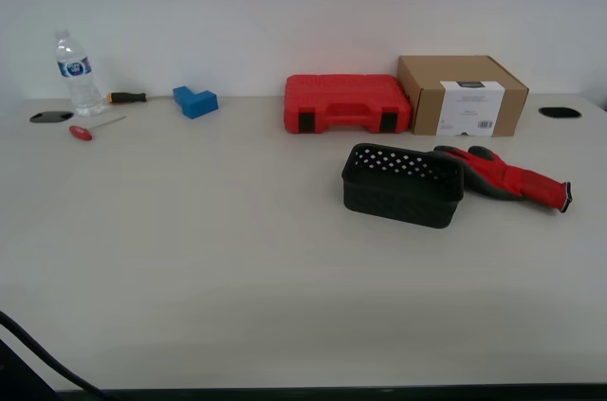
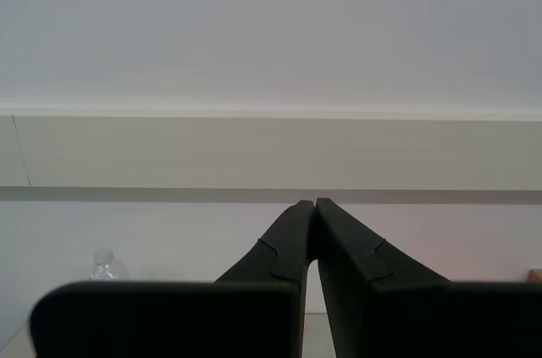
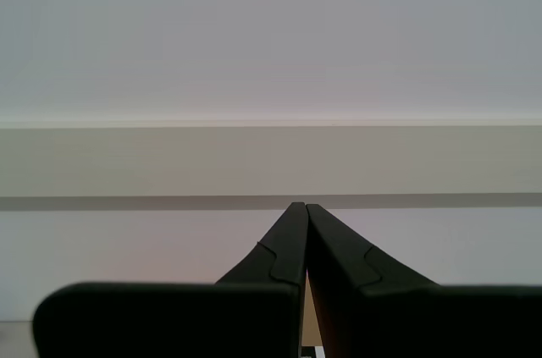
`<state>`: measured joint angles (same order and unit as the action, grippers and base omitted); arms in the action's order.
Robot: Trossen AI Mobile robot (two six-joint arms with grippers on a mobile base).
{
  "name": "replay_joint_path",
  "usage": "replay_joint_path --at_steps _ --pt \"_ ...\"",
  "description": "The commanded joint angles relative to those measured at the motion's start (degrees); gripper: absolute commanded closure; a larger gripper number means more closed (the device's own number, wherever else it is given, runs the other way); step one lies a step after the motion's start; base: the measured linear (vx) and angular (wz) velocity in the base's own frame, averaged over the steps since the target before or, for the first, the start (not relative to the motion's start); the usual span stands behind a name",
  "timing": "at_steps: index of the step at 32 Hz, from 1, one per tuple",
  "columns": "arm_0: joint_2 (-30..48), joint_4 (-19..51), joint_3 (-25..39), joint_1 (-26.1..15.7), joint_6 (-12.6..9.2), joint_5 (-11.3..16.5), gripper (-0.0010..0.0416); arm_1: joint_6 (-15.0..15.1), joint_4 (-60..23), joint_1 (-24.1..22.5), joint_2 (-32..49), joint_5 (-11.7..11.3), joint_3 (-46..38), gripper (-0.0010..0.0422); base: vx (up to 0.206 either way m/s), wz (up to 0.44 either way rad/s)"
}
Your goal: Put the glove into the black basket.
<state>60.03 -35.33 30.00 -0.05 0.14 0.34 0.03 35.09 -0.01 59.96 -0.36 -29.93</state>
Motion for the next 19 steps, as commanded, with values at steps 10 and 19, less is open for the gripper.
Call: replay_joint_path --at_steps 10,19 --pt "0.0 -0.1 0.0 0.0 -0.1 0.0 0.0405 0.0 0.1 0.0 0.0 0.0 -0.1 0.0412 0.0 0.0" --pt "0.0 -0.1 0.0 0.0 -0.1 0.0 0.0405 0.0 0.2 0.0 0.0 -0.1 -0.1 0.0412 0.0 0.0"
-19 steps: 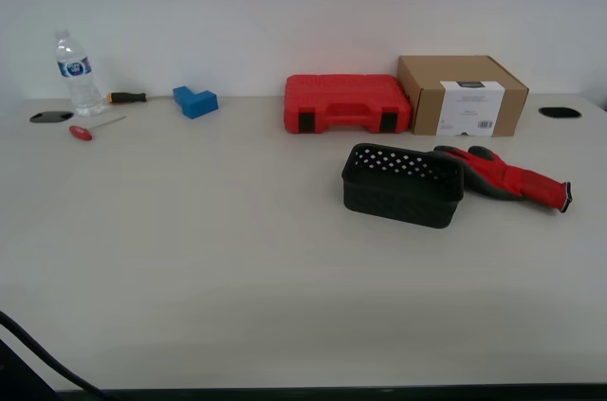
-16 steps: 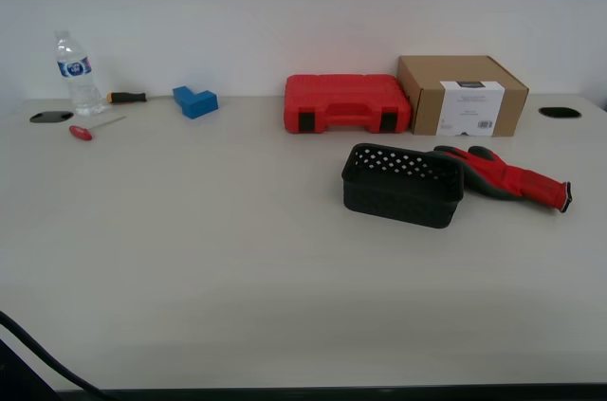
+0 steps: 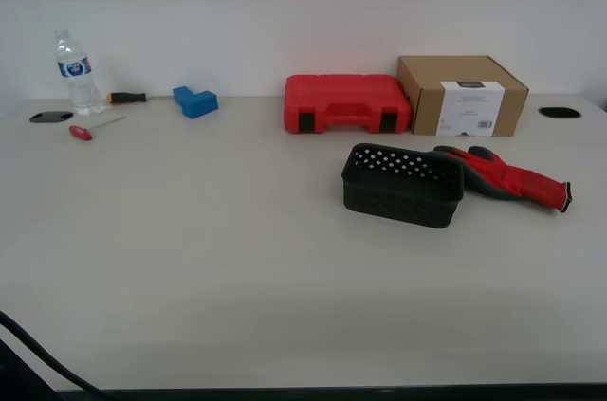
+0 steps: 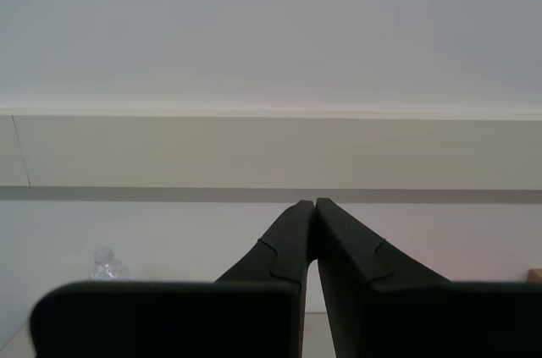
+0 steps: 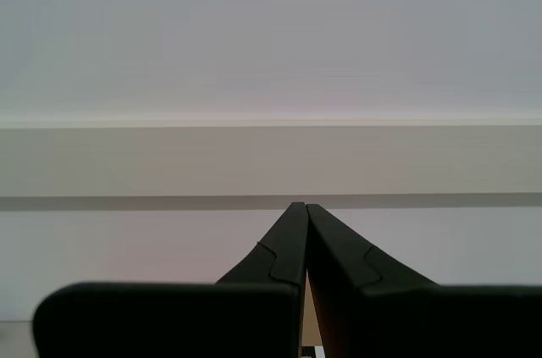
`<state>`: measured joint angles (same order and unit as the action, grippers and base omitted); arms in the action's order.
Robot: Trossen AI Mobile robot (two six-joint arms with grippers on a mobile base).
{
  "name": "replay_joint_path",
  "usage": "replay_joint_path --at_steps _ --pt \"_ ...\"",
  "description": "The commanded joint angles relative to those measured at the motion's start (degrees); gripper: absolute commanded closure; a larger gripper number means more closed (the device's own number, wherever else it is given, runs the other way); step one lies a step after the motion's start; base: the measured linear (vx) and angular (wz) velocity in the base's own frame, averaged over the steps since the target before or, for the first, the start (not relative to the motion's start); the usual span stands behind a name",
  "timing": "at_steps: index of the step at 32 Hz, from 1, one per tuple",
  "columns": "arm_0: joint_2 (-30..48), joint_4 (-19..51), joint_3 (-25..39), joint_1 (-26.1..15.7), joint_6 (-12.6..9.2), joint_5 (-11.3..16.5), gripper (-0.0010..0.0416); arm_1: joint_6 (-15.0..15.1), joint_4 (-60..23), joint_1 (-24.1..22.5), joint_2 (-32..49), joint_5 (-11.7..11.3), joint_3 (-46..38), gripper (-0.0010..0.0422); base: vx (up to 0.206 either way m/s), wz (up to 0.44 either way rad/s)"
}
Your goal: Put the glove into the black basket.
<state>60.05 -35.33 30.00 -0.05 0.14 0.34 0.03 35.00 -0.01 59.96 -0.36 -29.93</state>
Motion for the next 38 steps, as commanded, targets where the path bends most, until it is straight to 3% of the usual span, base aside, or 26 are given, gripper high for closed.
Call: replay_joint_path --at_steps 1,30,34,38 --pt "0.0 -0.1 0.0 0.0 -0.1 0.0 0.0405 0.0 0.2 0.0 0.0 -0.1 -0.1 0.0412 0.0 0.0" --pt "0.0 -0.1 0.0 0.0 -0.3 -0.2 0.0405 0.0 0.2 0.0 0.0 0.0 -0.1 0.0412 0.0 0.0" --pt "0.0 -0.2 0.0 0.2 -1.2 -4.9 0.0405 0.0 0.2 0.0 0.0 -0.1 -0.1 0.0412 0.0 0.0" --pt "0.0 -0.2 0.0 0.2 -1.1 -6.4 0.0405 0.0 0.2 0.0 0.0 -0.1 -0.1 0.0412 0.0 0.0"
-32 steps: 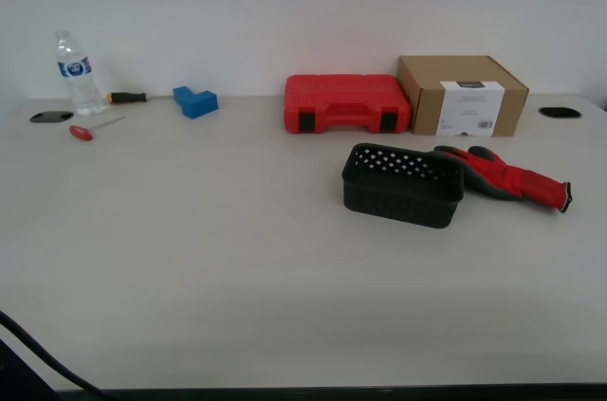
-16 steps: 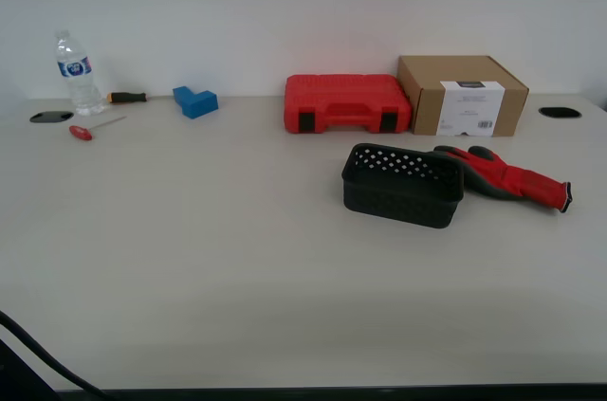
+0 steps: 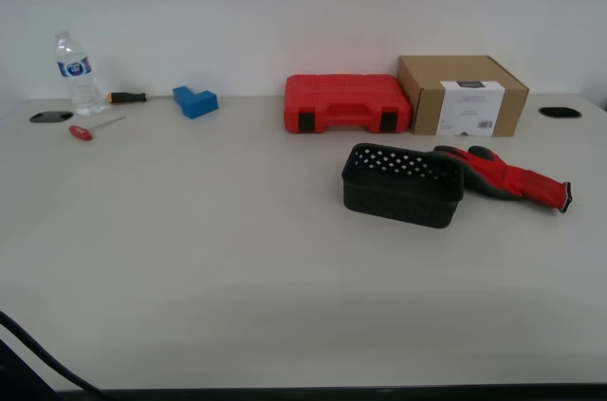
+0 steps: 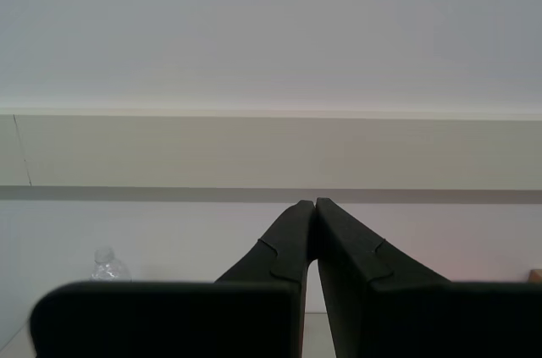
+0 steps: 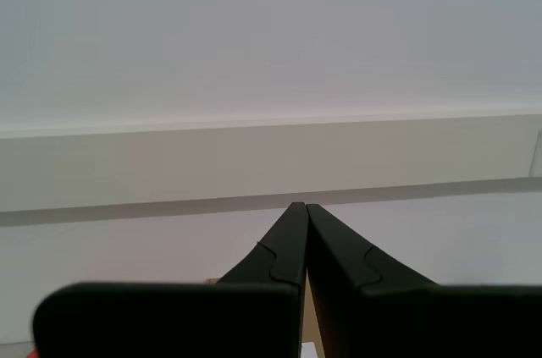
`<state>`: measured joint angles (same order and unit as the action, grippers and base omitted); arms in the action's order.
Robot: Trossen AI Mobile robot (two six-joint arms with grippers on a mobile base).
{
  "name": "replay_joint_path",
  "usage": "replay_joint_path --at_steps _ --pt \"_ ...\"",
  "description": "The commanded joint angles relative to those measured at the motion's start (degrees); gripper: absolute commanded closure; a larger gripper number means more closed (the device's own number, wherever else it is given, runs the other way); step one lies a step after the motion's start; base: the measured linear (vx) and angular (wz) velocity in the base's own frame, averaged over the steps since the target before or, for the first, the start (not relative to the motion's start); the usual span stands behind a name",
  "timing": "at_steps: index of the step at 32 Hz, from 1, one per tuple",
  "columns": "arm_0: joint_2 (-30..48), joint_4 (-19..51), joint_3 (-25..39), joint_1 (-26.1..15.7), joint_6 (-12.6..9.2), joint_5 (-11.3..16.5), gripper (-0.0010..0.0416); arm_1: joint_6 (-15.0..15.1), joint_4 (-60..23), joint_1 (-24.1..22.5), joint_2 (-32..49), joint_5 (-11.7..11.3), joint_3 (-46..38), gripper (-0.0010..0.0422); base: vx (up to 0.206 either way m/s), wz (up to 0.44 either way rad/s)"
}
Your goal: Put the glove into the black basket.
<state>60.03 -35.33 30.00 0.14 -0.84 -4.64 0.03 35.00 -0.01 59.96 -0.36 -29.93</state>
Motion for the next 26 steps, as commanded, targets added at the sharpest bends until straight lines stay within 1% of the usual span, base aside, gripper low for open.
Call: replay_joint_path --at_steps 1,4,6,8,10,14,15,19,21,22,23,24,25,26 --pt "0.0 -0.1 0.0 0.0 -0.1 -1.5 0.0405 0.0 0.2 0.0 0.0 0.0 -0.1 0.0412 0.0 0.0" --pt "0.0 0.6 0.0 0.0 0.1 -1.7 0.0405 0.0 0.2 0.0 0.0 0.0 -0.1 0.0412 0.0 0.0" --pt "0.2 4.8 0.0 0.0 2.8 -4.7 0.0405 0.0 0.2 0.0 0.0 0.0 -0.1 0.0412 0.0 0.0" --pt "1.5 6.8 0.0 0.0 6.4 -6.0 0.0405 0.0 0.2 0.0 0.0 0.0 -0.1 0.0412 0.0 0.0" --pt "4.1 7.7 0.0 0.0 9.4 -6.1 0.0405 0.0 0.2 0.0 0.0 0.0 -0.1 0.0412 0.0 0.0" --pt "9.2 8.4 0.5 -0.1 9.4 -5.4 0.0405 0.0 0.2 0.0 0.0 -0.1 -0.1 0.0412 0.0 0.0" --pt "12.7 12.2 2.2 -0.1 9.3 -5.5 0.0405 0.0 0.2 0.0 0.0 0.0 -0.1 0.0412 0.0 0.0" --pt "21.2 16.8 6.5 -0.1 9.0 -5.6 0.0405 0.0 0.2 0.0 0.0 0.0 0.0 0.0412 0.0 0.0" --pt "25.6 21.8 9.8 -0.1 8.9 -5.7 0.0405 0.0 0.2 0.0 0.0 -0.2 -0.1 0.0412 0.0 0.0" --pt "29.0 24.6 12.2 -0.1 8.7 -5.8 0.0405 0.0 0.3 0.0 0.0 -0.4 -0.1 0.0412 0.0 0.0" --pt "30.8 25.9 13.4 -0.1 8.5 -5.7 0.0405 0.0 0.2 0.0 0.0 -0.4 -0.1 0.0412 0.0 0.0" --pt "34.4 28.6 16.0 0.0 7.7 -5.7 0.0405 0.0 0.2 0.0 0.0 -0.4 -0.1 0.0412 0.0 0.0" --pt "36.2 29.6 17.2 0.1 7.4 -5.7 0.0405 0.0 0.2 0.0 0.0 -0.4 -0.1 0.0412 0.0 0.0" --pt "39.3 31.3 19.3 0.2 6.6 -5.6 0.0405 0.0 0.3 0.0 0.0 -0.4 -0.1 0.0412 0.0 0.0"
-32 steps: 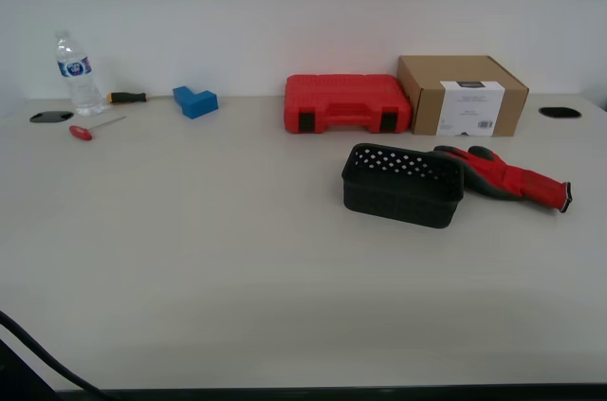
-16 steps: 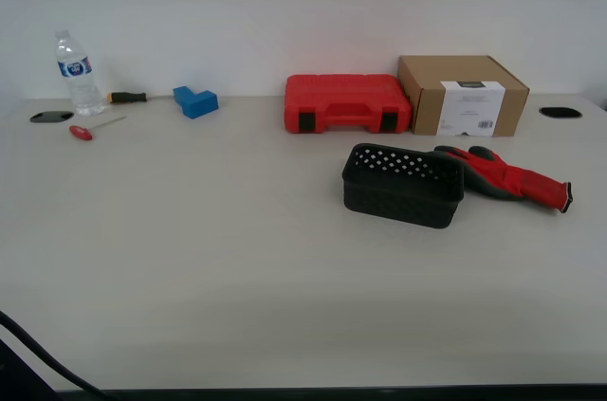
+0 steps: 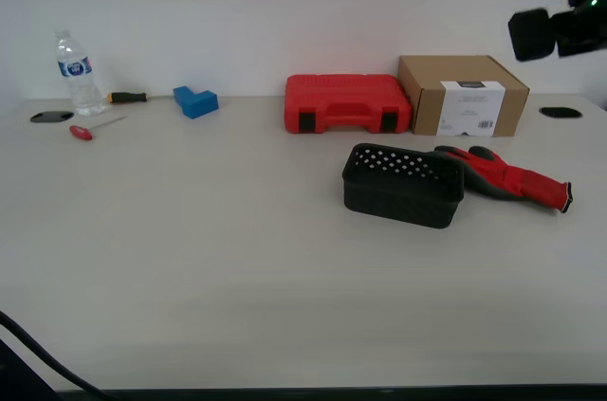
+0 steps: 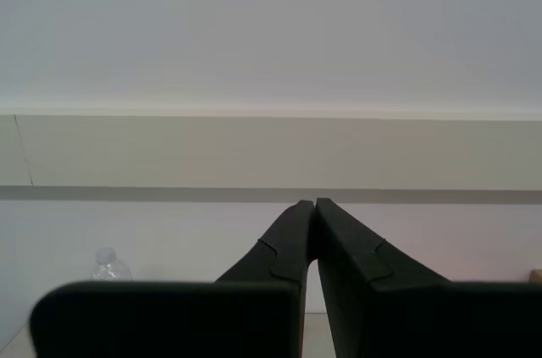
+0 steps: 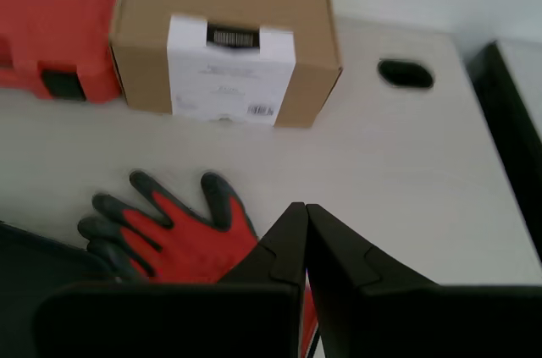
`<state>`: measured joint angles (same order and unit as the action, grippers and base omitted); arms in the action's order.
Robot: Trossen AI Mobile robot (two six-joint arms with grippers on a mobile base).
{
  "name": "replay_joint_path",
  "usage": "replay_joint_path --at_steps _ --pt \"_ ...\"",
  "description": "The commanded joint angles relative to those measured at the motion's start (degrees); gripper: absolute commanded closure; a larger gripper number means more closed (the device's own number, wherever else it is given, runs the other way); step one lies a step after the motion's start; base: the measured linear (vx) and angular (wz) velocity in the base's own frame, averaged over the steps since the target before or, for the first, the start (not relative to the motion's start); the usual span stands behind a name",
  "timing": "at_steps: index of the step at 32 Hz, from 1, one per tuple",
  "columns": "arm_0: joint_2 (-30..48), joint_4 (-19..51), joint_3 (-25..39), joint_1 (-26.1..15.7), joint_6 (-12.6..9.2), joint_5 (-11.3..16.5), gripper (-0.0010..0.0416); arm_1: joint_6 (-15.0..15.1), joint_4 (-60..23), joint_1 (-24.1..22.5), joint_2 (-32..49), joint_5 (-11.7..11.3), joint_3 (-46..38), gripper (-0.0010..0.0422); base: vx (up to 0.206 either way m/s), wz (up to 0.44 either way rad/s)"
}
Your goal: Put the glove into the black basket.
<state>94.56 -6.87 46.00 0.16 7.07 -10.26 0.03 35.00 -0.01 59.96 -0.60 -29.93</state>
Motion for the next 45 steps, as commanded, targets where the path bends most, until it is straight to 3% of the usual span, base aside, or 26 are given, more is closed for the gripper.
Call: replay_joint_path --at_steps 1,3,7,12,15,17,21,25,27,30,32,34,38,45 --pt "7.6 4.4 5.3 0.4 -1.5 0.2 0.0405 0.0 0.2 0.0 0.0 -0.2 0.0 0.0412 0.0 0.0" --pt "10.6 5.7 7.5 0.8 -1.5 1.6 0.0405 0.0 0.2 0.0 0.0 -0.2 -0.1 0.0412 0.0 0.0" --pt "16.5 6.8 11.4 3.7 -1.3 7.8 0.0405 0.0 0.2 0.0 0.0 -0.2 -0.1 0.0412 0.0 0.0" --pt "22.0 7.3 13.0 9.7 1.1 14.5 0.0405 0.0 0.3 0.0 0.0 -0.2 -0.1 0.0412 0.0 0.0" --pt "24.5 6.4 13.0 11.1 3.4 14.7 0.0405 0.0 0.2 0.0 0.0 -0.2 -0.1 0.0412 0.0 0.0" --pt "26.6 5.0 13.0 11.1 2.3 16.5 0.0405 0.0 0.2 0.0 0.0 -0.2 -0.1 0.0412 0.0 0.0" --pt "32.7 2.6 14.4 11.0 -0.4 17.5 0.0405 0.0 0.2 0.0 0.0 -0.2 -0.1 0.0412 0.0 0.0" --pt "38.9 4.4 18.4 11.0 -1.1 20.3 0.0395 0.0 0.2 0.0 0.0 -0.2 -0.1 0.0412 0.0 0.0" --pt "41.3 6.6 21.1 11.0 -1.1 20.8 0.0367 0.0 0.2 0.0 0.0 -0.2 -0.1 0.0412 0.0 0.0" --pt "43.0 8.0 23.7 11.0 1.0 20.8 0.0315 0.0 0.3 0.0 0.0 -0.2 -0.1 0.0412 0.0 0.0" --pt "43.6 8.0 24.8 10.9 4.3 20.0 0.0276 0.0 0.2 0.0 0.0 -0.2 -0.1 0.0412 0.0 0.0" --pt "44.4 8.1 25.6 10.9 4.3 18.9 0.0253 0.0 0.2 0.0 0.0 -0.2 -0.1 0.0412 0.0 0.0" --pt "45.9 8.7 26.8 10.3 6.7 17.0 0.0208 0.0 0.2 0.0 0.0 -0.2 -0.1 0.0412 0.0 0.0" --pt "48.6 8.9 28.1 9.2 7.1 16.8 0.0207 0.0 0.2 0.0 0.0 -0.2 -0.1 0.0412 0.0 0.0"
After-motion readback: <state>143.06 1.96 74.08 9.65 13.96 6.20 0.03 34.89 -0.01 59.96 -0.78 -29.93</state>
